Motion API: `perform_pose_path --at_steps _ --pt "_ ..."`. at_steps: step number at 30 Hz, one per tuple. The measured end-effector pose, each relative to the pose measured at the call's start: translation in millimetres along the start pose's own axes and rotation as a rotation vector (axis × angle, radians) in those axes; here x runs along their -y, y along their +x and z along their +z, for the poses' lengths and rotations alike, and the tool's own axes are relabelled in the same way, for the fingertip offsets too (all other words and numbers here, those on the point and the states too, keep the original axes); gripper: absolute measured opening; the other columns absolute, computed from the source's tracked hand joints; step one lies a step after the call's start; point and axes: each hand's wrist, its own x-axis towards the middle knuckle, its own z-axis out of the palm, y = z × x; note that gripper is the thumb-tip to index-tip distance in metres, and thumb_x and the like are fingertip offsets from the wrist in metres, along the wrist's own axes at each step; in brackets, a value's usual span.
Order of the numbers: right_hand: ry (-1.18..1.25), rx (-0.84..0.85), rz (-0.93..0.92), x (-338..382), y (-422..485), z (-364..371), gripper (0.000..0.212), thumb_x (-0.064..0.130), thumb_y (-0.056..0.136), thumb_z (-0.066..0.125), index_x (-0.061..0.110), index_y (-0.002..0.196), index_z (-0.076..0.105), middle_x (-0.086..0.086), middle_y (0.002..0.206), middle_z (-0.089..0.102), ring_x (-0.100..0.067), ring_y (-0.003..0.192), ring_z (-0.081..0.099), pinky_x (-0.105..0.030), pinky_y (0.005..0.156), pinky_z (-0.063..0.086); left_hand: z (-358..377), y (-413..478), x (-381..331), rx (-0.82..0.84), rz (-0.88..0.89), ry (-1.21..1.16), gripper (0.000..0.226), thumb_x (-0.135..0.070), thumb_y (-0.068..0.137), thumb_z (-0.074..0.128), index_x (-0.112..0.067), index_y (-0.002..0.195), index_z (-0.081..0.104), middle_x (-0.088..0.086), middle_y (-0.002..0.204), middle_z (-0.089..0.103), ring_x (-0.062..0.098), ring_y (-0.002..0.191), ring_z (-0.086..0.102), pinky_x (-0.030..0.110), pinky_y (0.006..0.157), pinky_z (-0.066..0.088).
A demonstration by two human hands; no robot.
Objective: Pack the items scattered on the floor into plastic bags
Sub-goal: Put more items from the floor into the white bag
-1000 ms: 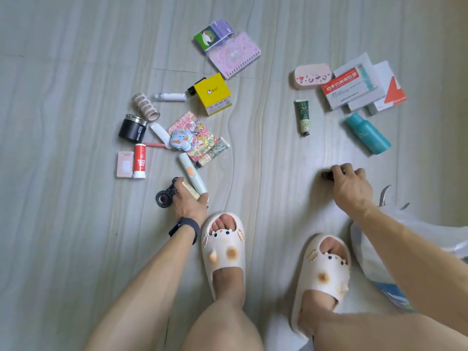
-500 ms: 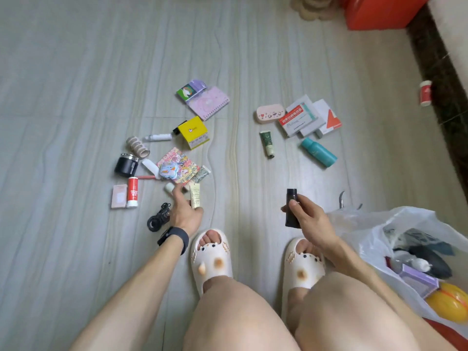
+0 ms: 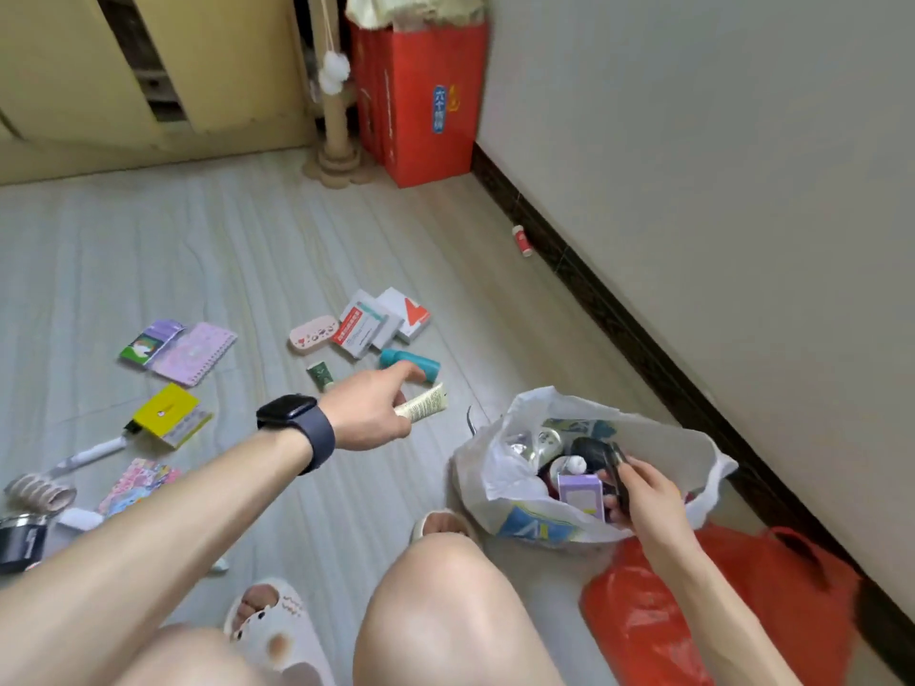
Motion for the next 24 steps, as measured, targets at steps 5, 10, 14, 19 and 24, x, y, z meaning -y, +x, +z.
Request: perform_pose_path --at_steps 5,10,14,19,24 --pt "-0.37 -0.03 -0.043 -3.0 36.5 -8.8 0.022 0.024 0.096 0.054 0.017 0.112 0.067 -0.002 0.081 0.075 -0.019 0.071 0.071 -0.039 0.075 0.058 22.2 31.4 -57.5 0.033 0.099 0.059 0.062 -0.02 0.086 0.061 -0.022 0.142 0.035 0.001 0.12 0.065 0.024 0.114 0.058 0.033 0.09 0.046" --pt "-0.432 -0.016 -0.074 7.3 64.6 4.5 0.031 0.029 0.09 0.055 0.023 0.118 0.066 0.0 0.097 0.076 -0.02 0.091 0.072 -0.039 0.09 0.055 64.1 65.6 -91.0 0.034 0.114 -0.007 0.065 -0.022 0.085 0.06 -0.022 0.144 0.034 0.003 0.12 0.066 0.027 0.107 0.061 0.035 0.084 0.05" --pt "-0.536 0.038 -0.116 15.5 71.5 19.5 0.034 0.025 0.09 0.054 0.02 0.121 0.066 -0.005 0.103 0.075 -0.025 0.1 0.068 -0.036 0.091 0.053 94.0 74.6 -96.1 0.048 0.104 -0.071 0.065 -0.022 0.085 0.06 -0.023 0.144 0.033 0.005 0.123 0.063 0.027 0.11 0.059 0.035 0.089 0.05" --pt "-0.733 0.033 -0.146 22.2 82.3 39.3 0.034 0.021 0.093 0.05 0.014 0.123 0.065 -0.015 0.119 0.069 -0.036 0.115 0.06 -0.037 0.092 0.049 110.4 82.2 -84.8 0.021 0.065 -0.04 0.066 -0.024 0.083 0.057 -0.027 0.144 0.031 0.003 0.121 0.063 0.027 0.107 0.06 0.037 0.086 0.051" --pt "-0.519 0.159 -0.039 17.8 95.5 49.8 0.048 0.013 0.091 0.041 0.024 0.137 0.051 -0.005 0.083 0.074 -0.023 0.083 0.073 -0.038 0.074 0.06 108.2 88.2 -79.1 -0.027 0.063 -0.068 0.062 -0.025 0.084 0.056 -0.028 0.141 0.033 0.0 0.122 0.063 0.027 0.105 0.061 0.038 0.083 0.052"
